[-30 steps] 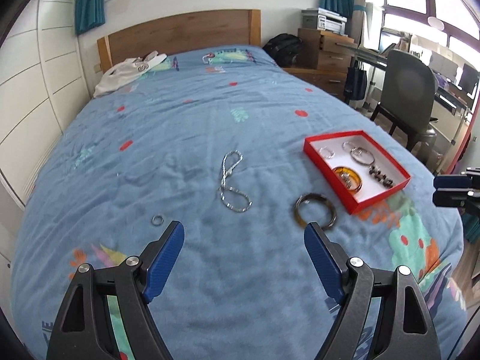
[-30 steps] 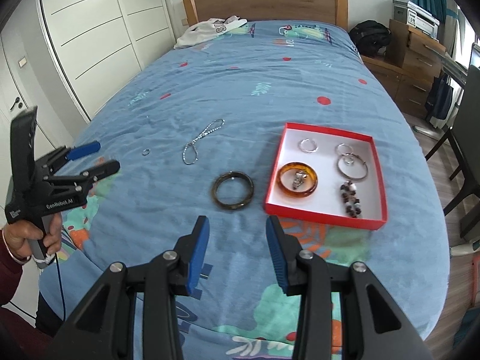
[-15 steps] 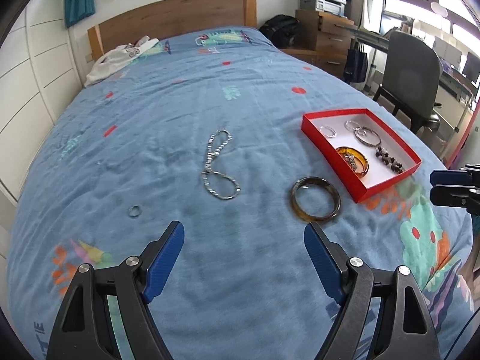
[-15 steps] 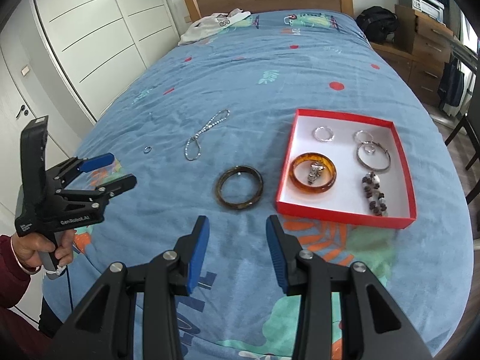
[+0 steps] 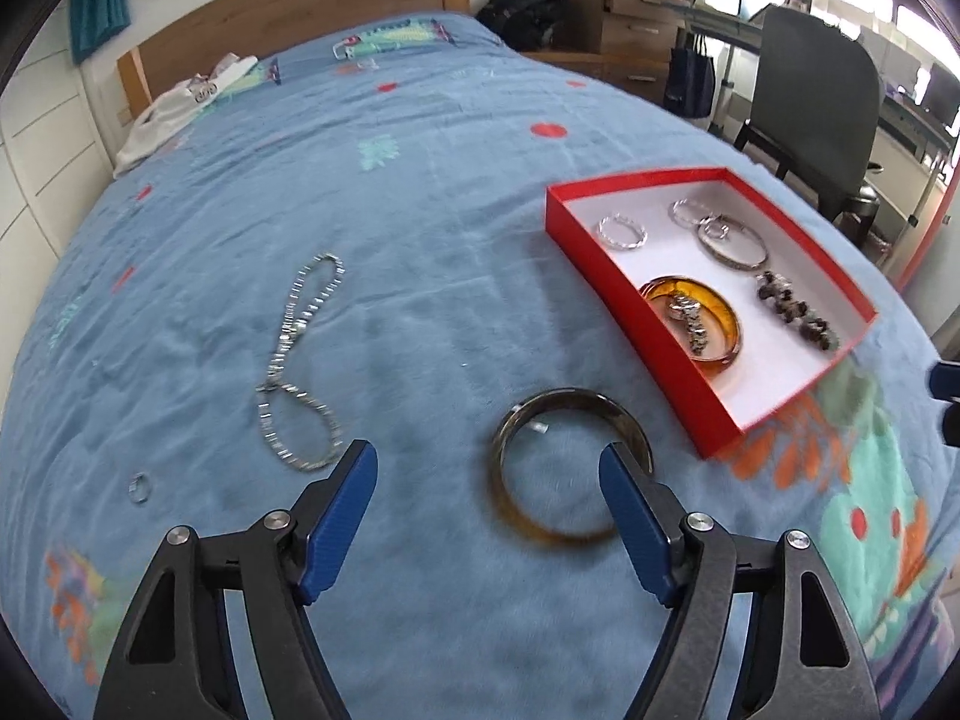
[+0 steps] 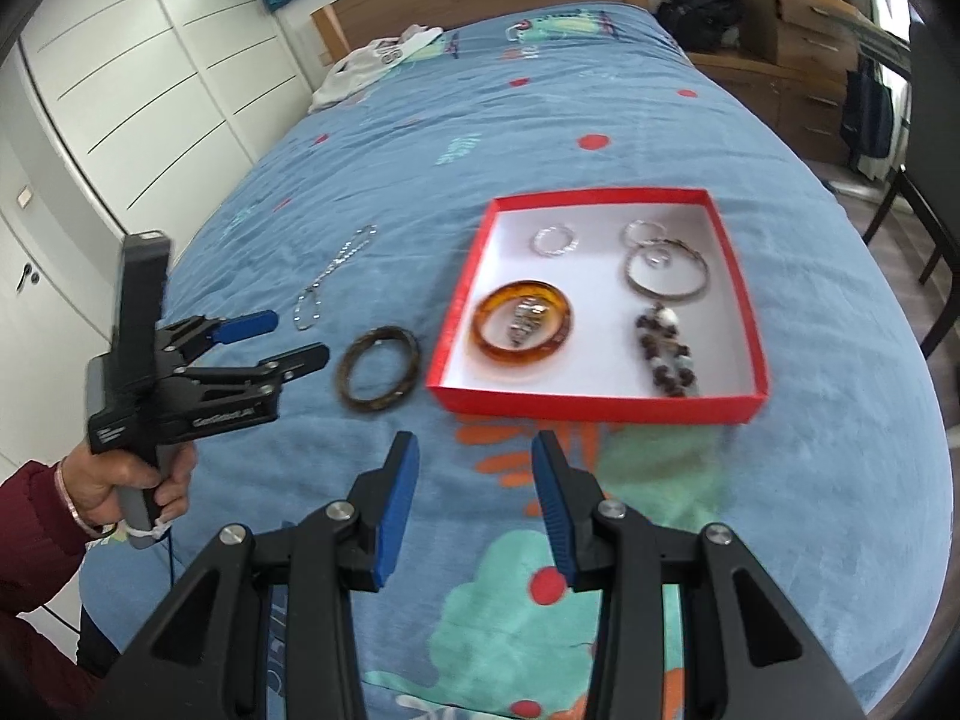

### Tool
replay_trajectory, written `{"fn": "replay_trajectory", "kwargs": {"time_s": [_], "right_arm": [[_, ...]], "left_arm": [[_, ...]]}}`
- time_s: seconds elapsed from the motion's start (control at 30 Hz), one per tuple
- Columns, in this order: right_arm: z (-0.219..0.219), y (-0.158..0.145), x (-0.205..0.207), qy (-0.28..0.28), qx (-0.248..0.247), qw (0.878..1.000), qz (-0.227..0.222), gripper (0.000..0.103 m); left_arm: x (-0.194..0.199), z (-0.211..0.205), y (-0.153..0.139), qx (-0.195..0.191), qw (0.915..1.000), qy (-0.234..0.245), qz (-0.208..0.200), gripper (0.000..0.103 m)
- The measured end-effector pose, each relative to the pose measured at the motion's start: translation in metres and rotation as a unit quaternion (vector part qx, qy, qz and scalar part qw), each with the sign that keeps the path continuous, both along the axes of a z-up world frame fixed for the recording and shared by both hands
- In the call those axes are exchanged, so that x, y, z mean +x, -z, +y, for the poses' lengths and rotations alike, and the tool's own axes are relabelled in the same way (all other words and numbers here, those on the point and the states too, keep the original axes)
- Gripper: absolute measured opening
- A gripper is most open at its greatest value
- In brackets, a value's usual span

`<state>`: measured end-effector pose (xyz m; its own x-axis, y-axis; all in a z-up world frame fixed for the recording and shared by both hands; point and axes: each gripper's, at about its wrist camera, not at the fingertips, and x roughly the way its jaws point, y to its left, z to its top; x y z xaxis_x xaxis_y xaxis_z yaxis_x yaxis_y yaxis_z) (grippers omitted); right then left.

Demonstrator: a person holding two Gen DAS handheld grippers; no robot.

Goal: Organize jewelry

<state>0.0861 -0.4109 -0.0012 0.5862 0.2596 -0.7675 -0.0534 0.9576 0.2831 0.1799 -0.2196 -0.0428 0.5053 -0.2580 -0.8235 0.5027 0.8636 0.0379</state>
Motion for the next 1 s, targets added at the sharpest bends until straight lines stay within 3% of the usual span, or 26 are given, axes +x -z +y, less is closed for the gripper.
{"fn": "replay_trajectory", "kwargs": {"time_s": [0.37, 0.43, 0.5, 0.53, 0.77, 1.0], "right_arm": [[-0.039, 0.022, -0.006, 0.033, 0.02, 0.999, 0.01, 0.038], [-0.042, 0.025, -0.007, 0.035, 0.022, 0.999, 0.011, 0.038], [-0.043, 0.028, -0.009, 0.036, 0.024, 0.999, 0.011, 0.038], [-0.043, 0.028, -0.009, 0.036, 0.024, 0.999, 0.011, 0.038], [-0.046, 0.028, -0.011, 0.042, 0.029, 0.999, 0.004, 0.038], [-0.05, 0.029, -0.015, 0.049, 0.036, 0.998, -0.001, 0.038]], "left_arm": [[0.023, -0.019, 0.045, 0.029, 0.9989, -0.001, 0.037, 0.065], [0.023, -0.018, 0.046, 0.023, 0.999, 0.002, 0.039, 0.055], [0.023, -0.017, 0.044, 0.013, 0.9991, 0.008, 0.039, 0.019], [0.023, -0.016, 0.042, 0.005, 0.9991, 0.01, 0.041, 0.012], [0.015, -0.012, 0.026, -0.03, 0.9986, 0.023, 0.036, 0.009], [0.009, -0.01, -0.017, -0.053, 0.998, 0.035, 0.0, 0.009]]}}
